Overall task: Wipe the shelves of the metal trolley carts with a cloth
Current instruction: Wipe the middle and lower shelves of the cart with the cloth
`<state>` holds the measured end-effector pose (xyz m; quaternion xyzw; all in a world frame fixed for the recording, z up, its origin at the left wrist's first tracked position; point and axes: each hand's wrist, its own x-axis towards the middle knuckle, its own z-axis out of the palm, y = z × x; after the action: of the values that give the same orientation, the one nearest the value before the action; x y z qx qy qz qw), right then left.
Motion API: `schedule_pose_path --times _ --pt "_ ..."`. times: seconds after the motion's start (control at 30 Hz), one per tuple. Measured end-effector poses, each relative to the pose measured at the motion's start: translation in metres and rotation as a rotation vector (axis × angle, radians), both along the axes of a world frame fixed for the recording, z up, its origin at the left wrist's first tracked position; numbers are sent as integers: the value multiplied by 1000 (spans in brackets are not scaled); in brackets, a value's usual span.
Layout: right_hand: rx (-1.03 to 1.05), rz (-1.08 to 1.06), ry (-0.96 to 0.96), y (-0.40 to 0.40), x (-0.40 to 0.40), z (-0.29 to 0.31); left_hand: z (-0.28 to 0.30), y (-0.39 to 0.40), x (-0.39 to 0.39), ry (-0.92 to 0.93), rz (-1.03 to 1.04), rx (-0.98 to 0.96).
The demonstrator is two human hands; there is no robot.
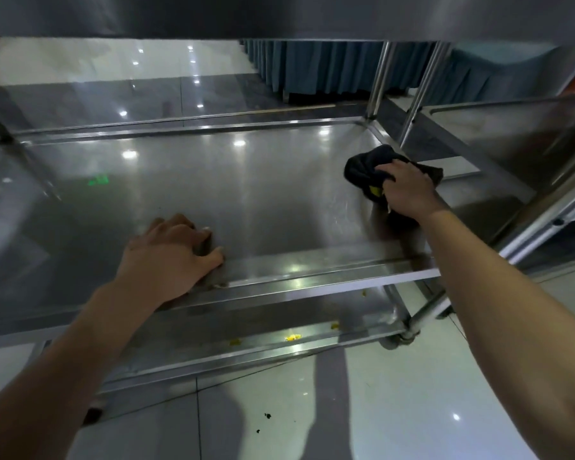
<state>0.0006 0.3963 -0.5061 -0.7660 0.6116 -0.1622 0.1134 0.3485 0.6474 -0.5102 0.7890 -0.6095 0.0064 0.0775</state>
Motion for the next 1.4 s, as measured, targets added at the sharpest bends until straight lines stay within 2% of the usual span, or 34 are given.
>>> schedule_pose_path --times 0.3,0.43,0.53,0.67,0.8,0.93,1.23,1.4 --pt "0 8 47 67 15 -16 3 7 -1 0 -5 74" --pt "-7 48 -90 125 28 -15 7 9 -5 -8 -16 127" --pt "-16 103 -59 163 37 -5 13 14 -8 11 -11 140" --pt "-90 102 -61 201 53 1 19 31 -16 101 -42 9" --pt "-138 68 -138 226 68 1 18 59 -22 100 -155 -133" --pt "-173 66 -150 250 88 -1 9 82 -21 127 -179 -252" --pt "-172 125 -219 277 119 -3 -1 114 -9 119 -212 -328" --pt "-176 165 -331 303 124 -4 1 142 -7 158 -243 -392"
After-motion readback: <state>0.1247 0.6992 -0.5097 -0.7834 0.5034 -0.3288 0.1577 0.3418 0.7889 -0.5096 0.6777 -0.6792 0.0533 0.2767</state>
